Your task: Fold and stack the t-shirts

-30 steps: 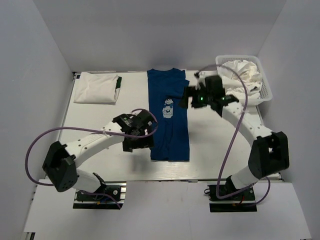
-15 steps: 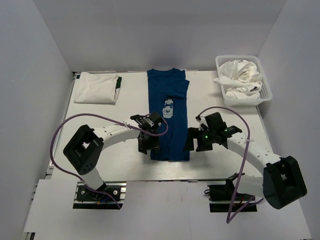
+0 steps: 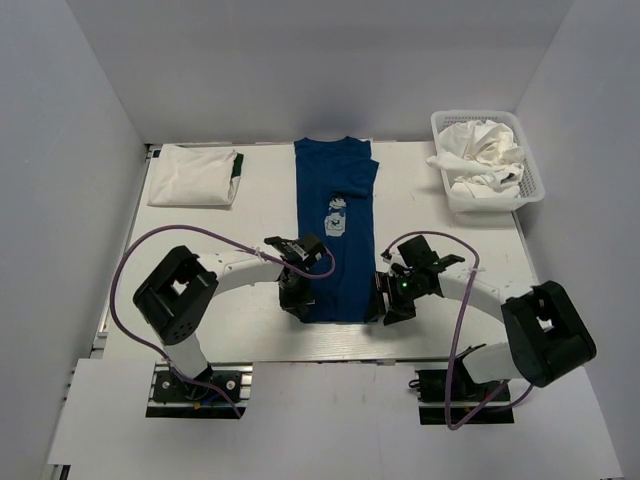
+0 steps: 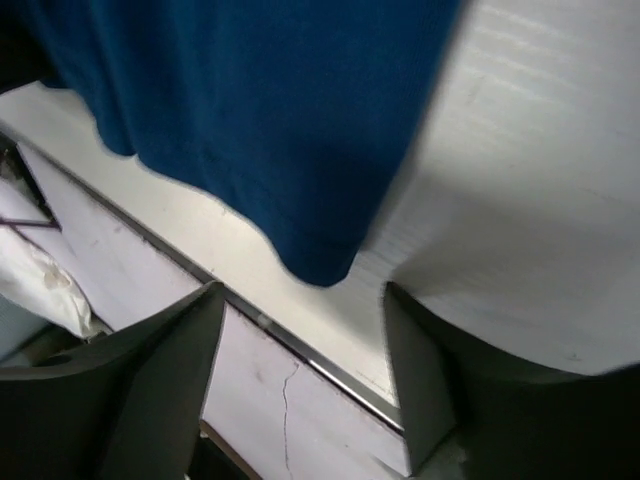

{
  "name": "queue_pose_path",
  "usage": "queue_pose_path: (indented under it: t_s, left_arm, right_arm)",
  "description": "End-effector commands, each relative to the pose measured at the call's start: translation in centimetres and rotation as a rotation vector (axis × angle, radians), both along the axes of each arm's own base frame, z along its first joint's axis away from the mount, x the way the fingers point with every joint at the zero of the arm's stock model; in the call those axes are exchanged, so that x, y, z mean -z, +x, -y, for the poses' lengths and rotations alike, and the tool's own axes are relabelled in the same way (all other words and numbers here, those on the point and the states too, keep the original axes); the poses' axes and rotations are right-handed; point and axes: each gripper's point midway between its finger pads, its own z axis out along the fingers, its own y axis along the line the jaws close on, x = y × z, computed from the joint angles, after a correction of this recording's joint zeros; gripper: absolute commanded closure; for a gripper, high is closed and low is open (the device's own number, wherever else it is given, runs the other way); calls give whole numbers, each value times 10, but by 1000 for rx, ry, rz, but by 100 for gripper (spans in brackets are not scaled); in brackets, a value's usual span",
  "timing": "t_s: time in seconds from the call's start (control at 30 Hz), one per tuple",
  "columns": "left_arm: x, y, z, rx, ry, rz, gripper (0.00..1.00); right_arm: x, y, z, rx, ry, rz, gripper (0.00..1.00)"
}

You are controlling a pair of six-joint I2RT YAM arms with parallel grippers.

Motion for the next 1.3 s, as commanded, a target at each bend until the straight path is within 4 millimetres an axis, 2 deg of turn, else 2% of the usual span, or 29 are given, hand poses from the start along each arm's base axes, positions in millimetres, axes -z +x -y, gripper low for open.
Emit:
queue_pose_path:
  t_s: [0.0, 0.07, 0.27, 0.3, 0.37, 0.47, 0.6, 0.67, 0.77, 0.83, 0.87, 0.9, 1.03, 1.1, 1.13, 1.17, 1.2, 1.27]
  left_arm:
    - [-1, -1, -2, -3, 3, -3, 96]
    - [-5, -2, 0, -10, -24, 4, 98]
    - [-7, -11, -4, -7, -46, -6, 98]
    - [-7, -9, -1, -6, -56, 3, 99]
    - [-10, -8, 0, -6, -64, 10, 99]
    - [-9, -13, -5, -7, -44, -8, 100]
    - [-24, -15, -5, -13, -86, 12, 100]
    - [-23, -28, -8, 1, -89, -16, 100]
    - [-20, -47, -6, 18, -126, -80, 99]
    - [-16, -55, -9, 20, -125, -113, 100]
    - [-14, -56, -14, 16, -102, -114, 100]
    - [-23, -46, -7, 16, -113, -82, 100]
    - [-46, -16, -1, 13, -107, 17, 100]
    - [-59, 5, 1, -8, -98, 96, 100]
    - [-61, 13, 5, -12, -103, 122, 99]
    - [-63, 22, 5, -19, -100, 137, 99]
    - [-74, 38, 12, -33, -115, 180, 99]
    - [-73, 61, 5, -76, -47, 202, 99]
  right_arm:
    - [10, -1, 2, 1, -58, -38, 32]
    - [16, -2, 0, 5, -65, -65, 45]
    - [19, 6, -7, -13, -82, -46, 70]
    - [18, 8, -8, -14, -83, -33, 84]
    - [14, 9, -10, -23, -78, -23, 100]
    - [3, 4, -14, -82, -55, -9, 100]
    - [-13, -28, -3, -159, -53, -29, 100]
    - [-23, -38, -3, -178, -36, -11, 100]
    - [-24, -57, 1, -173, -40, -58, 100]
    - [-28, -57, -3, -171, -21, -42, 100]
    - [-31, -54, -4, -171, -22, -29, 100]
    - [-31, -48, -6, -164, -24, -4, 100]
    - [-44, -17, -23, -133, -17, 74, 100]
    - [-57, 9, -31, -102, -26, 143, 100]
    - [-56, 28, -29, -58, -79, 211, 100]
    - [-53, 37, -29, -35, -104, 217, 100]
    - [-71, 57, -38, -11, -84, 277, 100]
    - [-77, 79, -40, 14, -126, 313, 100]
